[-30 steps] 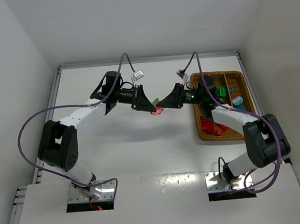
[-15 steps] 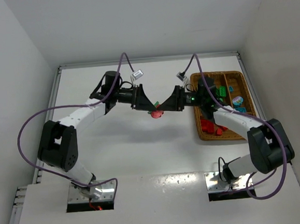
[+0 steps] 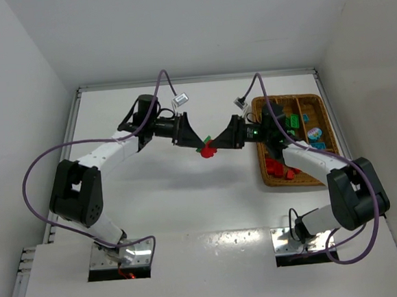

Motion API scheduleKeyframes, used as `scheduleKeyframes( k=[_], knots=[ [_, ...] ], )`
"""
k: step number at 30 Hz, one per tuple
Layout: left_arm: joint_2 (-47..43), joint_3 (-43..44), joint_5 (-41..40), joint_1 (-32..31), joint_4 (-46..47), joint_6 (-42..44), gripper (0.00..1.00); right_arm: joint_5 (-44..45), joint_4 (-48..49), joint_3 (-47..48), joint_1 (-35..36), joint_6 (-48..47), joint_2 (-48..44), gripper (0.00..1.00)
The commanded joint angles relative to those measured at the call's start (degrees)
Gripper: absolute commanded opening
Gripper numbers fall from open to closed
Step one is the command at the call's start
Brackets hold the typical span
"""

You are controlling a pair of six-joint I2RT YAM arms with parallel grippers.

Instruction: Sort the legos into containers by color

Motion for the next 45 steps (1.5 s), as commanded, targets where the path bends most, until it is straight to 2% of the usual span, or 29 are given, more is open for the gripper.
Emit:
scheduleKeyframes(
  k=[1, 6, 7, 8, 12, 17, 24, 26, 27, 28, 29, 30, 33, 36, 40, 45],
  knots=[
    [-2.9, -1.1, 3.3, 0.7, 0.6, 2.5, 0.58, 0.3, 2.4, 0.0, -0.4, -1.2, -1.3, 0.06],
    [-3.5, -1.1, 3.8, 0.7, 0.6, 3.0, 0.38, 0.3, 2.4, 0.0, -0.4, -1.2, -1.3, 0.06],
    [-3.5, -1.1, 3.8, 0.7, 0.6, 3.0, 0.33, 0.3, 2.9, 0.0, -0.4, -1.2, -0.8, 0.06],
    [-3.5, -1.1, 3.8, 0.7, 0.6, 3.0, 0.22, 0.3, 2.9, 0.0, -0.4, -1.2, -0.8, 0.06],
    [-3.5, -1.1, 3.0, 2.0, 0.6, 2.4, 0.01, 0.3, 2.2, 0.0, -1.0, -1.9, -0.8, 0.06],
    [-5.0, -2.3, -1.7, 7.2, 0.6, 0.5, 0.0, 3.8, -7.0, 0.0, -4.4, -6.1, -3.4, 0.06],
    [-5.7, -3.5, -3.4, 8.8, 4.4, -4.1, 0.0, 8.1, -18.1, -0.5, -6.3, -11.7, -8.0, 0.06],
    [-5.7, -4.0, -4.5, 8.8, 4.9, -4.1, 0.0, 15.8, -24.1, 1.3, -6.8, -15.4, -9.5, 0.06],
    [-5.1, -4.0, -4.5, 8.2, 4.4, -4.6, 0.0, 21.3, -34.0, 3.5, -6.9, -16.5, -11.8, 0.06],
    [-4.4, -3.5, -6.2, 7.3, 4.4, -4.6, 0.0, 35.3, -39.0, 4.2, -6.9, -17.0, -13.3, 0.05],
    [-4.4, -3.0, -7.7, 5.6, 3.8, -4.6, 0.0, 43.0, -47.4, 4.2, -6.9, -16.1, -14.9, 0.02],
    [-3.6, -2.1, -9.2, 4.3, 2.1, -4.6, 0.0, 55.5, -50.8, 4.2, -7.5, -14.8, -18.4, 0.02],
    [0.2, 2.3, -13.8, -0.9, 0.2, -4.0, 0.0, 66.0, -58.8, 0.4, -11.4, -13.7, -23.3, 0.02],
    [5.8, 7.2, -16.3, -5.1, -0.4, -4.6, 0.0, 67.4, -63.2, -2.2, -15.7, -13.1, -27.4, 0.02],
    [13.5, 14.9, -18.7, -9.6, -1.5, -6.3, 0.0, 68.6, -63.9, -4.7, -20.1, -12.5, -30.0, 0.02],
    [23.2, 29.4, -20.8, -14.0, -2.2, -8.7, 0.0, 69.2, -61.5, -5.3, -22.0, -12.0, -27.9, 0.07]
  ],
)
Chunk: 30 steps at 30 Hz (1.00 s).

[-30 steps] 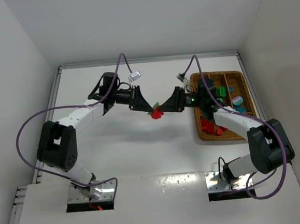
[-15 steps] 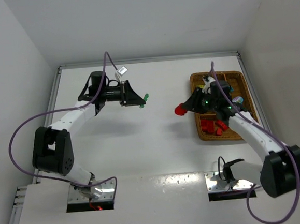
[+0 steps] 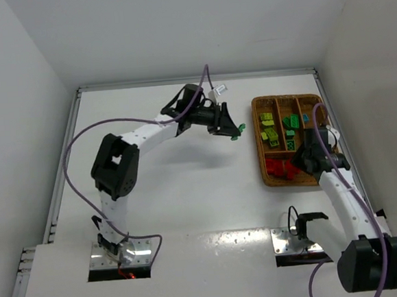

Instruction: Sort the legos into containers by color

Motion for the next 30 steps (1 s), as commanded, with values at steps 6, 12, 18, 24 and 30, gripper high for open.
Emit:
scheduleKeyframes(
  k=[6, 12, 18, 24, 30],
  knots=[
    [14.3, 22.0, -3.6, -5.2, -1.1, -5.2, 0.0, 3.7, 2.6, 0.2, -0.7, 2.4, 4.2, 0.89],
    [25.8, 40.5, -4.1, -8.9, 0.6, -10.5, 0.0, 7.5, -1.1, 5.9, -0.7, 6.2, -3.0, 0.99],
    [38.0, 50.8, -4.7, -10.8, 16.9, -24.2, 0.0, 12.3, -8.1, 12.4, 0.8, 11.3, -12.0, 0.99],
    [43.5, 56.5, -11.2, -13.0, 22.8, -29.4, 0.0, 12.9, -11.2, 14.2, 0.8, 10.1, -20.8, 0.99],
    [46.5, 57.0, -19.4, -14.4, 25.5, -30.5, 0.0, 12.9, -16.1, 17.8, 0.8, 9.5, -21.6, 0.99]
  ],
)
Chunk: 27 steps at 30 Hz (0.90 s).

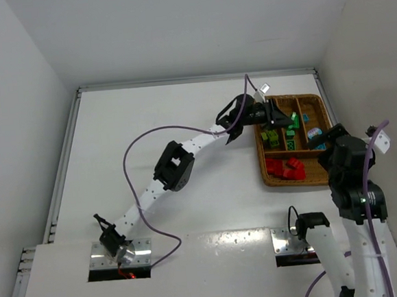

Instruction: Sort the legos into containers by color

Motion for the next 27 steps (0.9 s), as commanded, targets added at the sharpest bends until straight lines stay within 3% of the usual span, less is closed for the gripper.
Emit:
scheduleKeyframes(
  k=[1, 7, 10, 13, 14, 17, 18, 19, 27],
  knots=[
    [0.5, 3.5, -6.9, -2.1, 6.1, -2.6, 0.0, 1.4, -4.1, 3.2, 0.3, -0.8, 0.2, 0.99],
    [2.3, 4.1, -12.6, -2.6, 5.5, -3.2, 0.04, 1.4, -4.6, 5.3, 0.9, -2.7, 0.2, 0.98],
    [3.8, 4.1, -15.9, -2.6, 5.5, -4.0, 0.15, 2.0, -5.2, 6.6, 0.9, -2.7, 0.7, 0.98],
    [4.9, 5.6, -17.3, -2.6, 6.0, -5.3, 0.34, 3.1, -5.7, 6.6, 1.4, -3.2, 0.7, 0.98],
    [5.5, 5.6, -17.3, -2.6, 6.0, -5.3, 0.54, 3.1, -5.7, 6.6, 1.4, -3.2, 0.7, 0.98],
    [5.5, 5.6, -17.9, -2.6, 6.0, -5.3, 0.69, 3.6, -5.7, 6.6, 1.9, -3.8, 1.3, 0.98],
    [6.1, 5.6, -17.9, -2.6, 6.0, -5.3, 0.84, 3.6, -5.7, 6.6, 1.9, -3.8, 1.3, 0.98],
    [6.1, 5.6, -17.9, -2.6, 6.0, -5.3, 0.89, 3.6, -5.2, 6.6, 1.9, -3.8, 1.3, 0.98],
    [2.9, 4.9, -16.2, -2.6, 6.5, -3.4, 0.91, 3.6, -5.2, 6.6, 1.9, -4.3, 1.3, 0.98]
  ],
)
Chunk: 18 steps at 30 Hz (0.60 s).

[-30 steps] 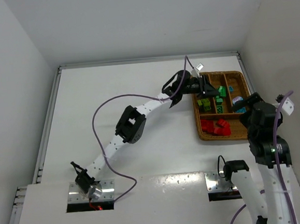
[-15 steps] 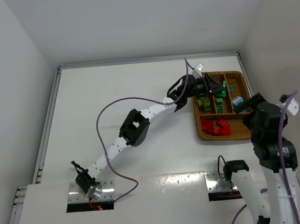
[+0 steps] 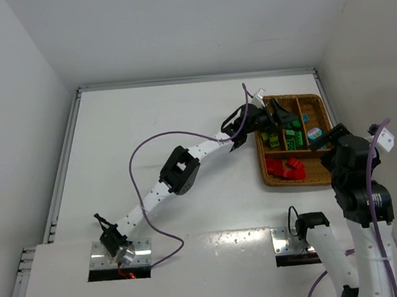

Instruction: Sort the legos into containers by color

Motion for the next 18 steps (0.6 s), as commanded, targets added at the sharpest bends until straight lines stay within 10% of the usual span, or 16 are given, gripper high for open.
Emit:
scheduleKeyframes(
  k=[1, 9, 18],
  knots=[
    [-4.1, 0.3, 1.3, -0.4, 1.6, 2.3, 0.91, 0.7, 0.2, 1.8, 0.4, -1.1, 0.5, 0.98],
    [-22.3, -11.0, 6.9, 0.2, -8.8, 15.6, 0.91, -1.1, -1.8, 2.9, 0.4, -1.1, 5.2, 1.0],
    [-51.1, -44.2, 0.5, 5.4, -26.8, 34.5, 0.97, -5.5, -4.7, 0.0, 0.4, -2.2, 13.7, 1.0]
  ],
)
